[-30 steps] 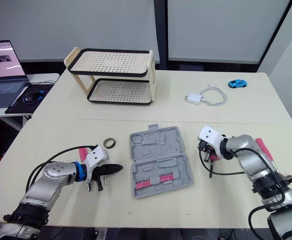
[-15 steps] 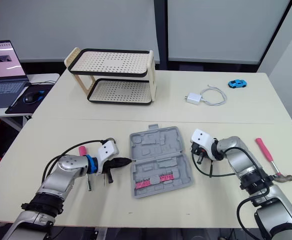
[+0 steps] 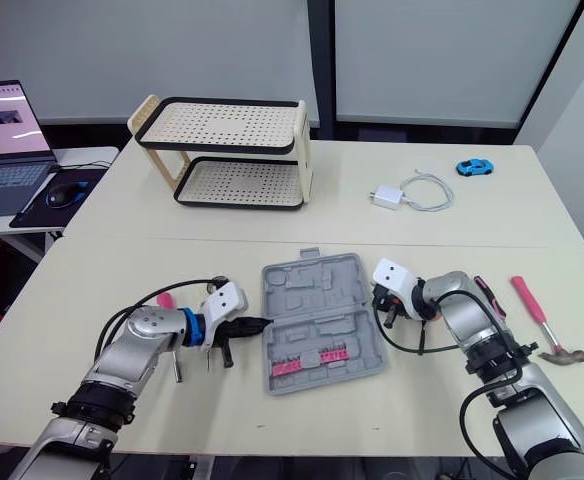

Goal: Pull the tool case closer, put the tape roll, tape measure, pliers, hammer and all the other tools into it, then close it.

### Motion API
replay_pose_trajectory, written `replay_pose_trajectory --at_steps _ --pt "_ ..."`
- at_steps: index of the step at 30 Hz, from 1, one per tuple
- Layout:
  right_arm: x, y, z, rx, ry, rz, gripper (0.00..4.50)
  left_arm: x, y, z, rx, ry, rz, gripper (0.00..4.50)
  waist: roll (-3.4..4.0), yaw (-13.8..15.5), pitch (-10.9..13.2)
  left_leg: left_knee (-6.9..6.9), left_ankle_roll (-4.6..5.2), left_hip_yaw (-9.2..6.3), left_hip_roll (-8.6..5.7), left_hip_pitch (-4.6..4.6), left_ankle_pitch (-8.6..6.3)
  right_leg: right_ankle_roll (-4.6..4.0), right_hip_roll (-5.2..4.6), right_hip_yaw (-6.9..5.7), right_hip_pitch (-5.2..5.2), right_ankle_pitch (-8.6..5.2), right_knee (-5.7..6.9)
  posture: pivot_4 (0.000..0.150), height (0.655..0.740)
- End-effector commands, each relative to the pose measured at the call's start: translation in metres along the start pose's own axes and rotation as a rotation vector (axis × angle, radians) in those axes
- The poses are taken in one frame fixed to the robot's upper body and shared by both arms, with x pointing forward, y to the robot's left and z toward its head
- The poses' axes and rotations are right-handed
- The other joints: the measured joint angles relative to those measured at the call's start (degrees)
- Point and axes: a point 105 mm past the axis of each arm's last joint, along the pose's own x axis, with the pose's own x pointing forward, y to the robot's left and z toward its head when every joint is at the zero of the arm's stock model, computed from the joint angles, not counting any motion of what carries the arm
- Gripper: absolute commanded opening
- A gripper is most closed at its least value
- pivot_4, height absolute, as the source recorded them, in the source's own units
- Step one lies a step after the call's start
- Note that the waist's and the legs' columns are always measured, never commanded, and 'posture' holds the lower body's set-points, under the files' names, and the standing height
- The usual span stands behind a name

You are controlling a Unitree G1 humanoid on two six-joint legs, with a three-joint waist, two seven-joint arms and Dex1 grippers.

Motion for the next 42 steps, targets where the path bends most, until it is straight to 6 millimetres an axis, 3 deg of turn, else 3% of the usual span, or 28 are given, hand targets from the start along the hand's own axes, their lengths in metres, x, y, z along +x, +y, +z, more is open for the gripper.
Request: replay_pose_trajectory --at_steps 1,9,24,34,42 --pt "-0.001 0.005 0.013 -0.021 -0.035 0.021 0.02 0.004 -0.005 0.007 0.015 -0.018 -0.016 0.00 0.00 0.0 0.0 0.00 0.00 0.00 0.00 0.00 0.00 0.00 0.00 0.00 0.00 0.00 0.00 0.150 0.7350" --pt "-0.009 0.014 0.017 0.028 -0.065 0.036 0.02 0.008 -0.010 0.013 0.023 -0.035 -0.044 0.00 0.00 0.0 0.0 -0.01 0.00 -0.02 0.00 -0.01 0.00 0.00 0.00 -0.01 0.00 0.00 -0.01 0.150 0.7350" --pt "-0.034 0.051 -0.010 0.197 -0.058 0.008 0.02 0.019 -0.033 0.022 0.070 -0.028 -0.199 0.00 0.00 0.1 0.0 -0.01 0.00 -0.03 -0.01 -0.04 0.00 0.00 0.00 -0.02 0.01 -0.01 -0.04 0.150 0.7350" --pt "-0.045 0.083 -0.021 0.274 -0.036 0.027 0.02 0.014 -0.059 0.012 0.078 0.011 -0.312 0.00 0.00 0.0 0.0 -0.04 0.00 -0.02 0.00 -0.05 0.00 0.00 0.01 0.00 0.00 -0.01 -0.06 0.150 0.7350" --pt "-0.047 0.101 -0.024 0.300 -0.022 0.053 0.02 0.009 -0.069 0.005 0.085 0.033 -0.332 0.00 -0.01 0.1 0.0 -0.02 0.00 -0.03 0.00 -0.03 0.00 0.01 0.01 -0.02 0.04 -0.01 -0.05 0.150 0.7350"
